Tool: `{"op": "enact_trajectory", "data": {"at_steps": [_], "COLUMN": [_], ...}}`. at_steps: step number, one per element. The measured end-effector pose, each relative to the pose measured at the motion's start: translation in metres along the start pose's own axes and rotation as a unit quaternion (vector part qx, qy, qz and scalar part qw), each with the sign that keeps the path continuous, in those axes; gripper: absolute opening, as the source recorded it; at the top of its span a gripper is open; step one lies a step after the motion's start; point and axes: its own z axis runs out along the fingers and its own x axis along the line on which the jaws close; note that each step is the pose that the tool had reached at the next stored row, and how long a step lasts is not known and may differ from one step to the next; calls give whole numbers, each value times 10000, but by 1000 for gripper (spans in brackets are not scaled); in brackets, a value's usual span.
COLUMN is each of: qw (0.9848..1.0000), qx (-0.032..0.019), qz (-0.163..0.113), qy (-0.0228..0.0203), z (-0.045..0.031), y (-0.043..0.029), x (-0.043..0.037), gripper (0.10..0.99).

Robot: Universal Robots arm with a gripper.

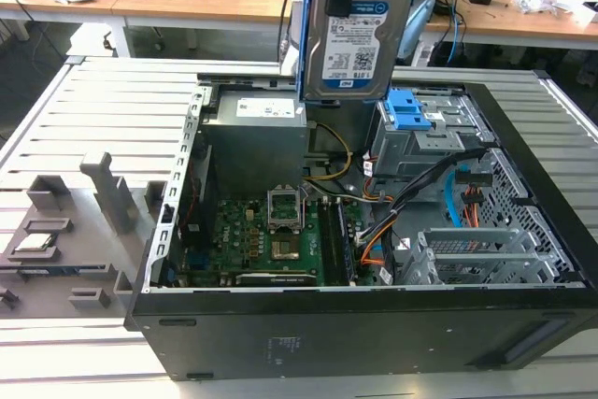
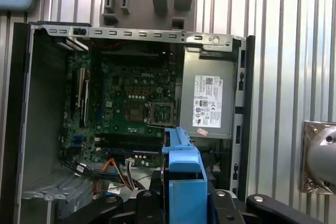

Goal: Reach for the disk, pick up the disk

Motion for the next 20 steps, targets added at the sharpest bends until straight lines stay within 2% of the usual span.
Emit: {"op": "enact_trajectory", "data": {"at_steps": [2, 4, 6, 10, 20], "qw": [10000, 10000, 10000, 10000, 10000], "qx": [-1, -1, -1, -2, -6], "qz": [0, 0, -1, 0, -1], "qy": [0, 0, 0, 0, -1], "z": [-4, -7, -11, -17, -34], "y": [-110, -182, -302, -435, -869], "x": [6, 10, 16, 23, 46], "gripper": [369, 369, 369, 369, 369]}}
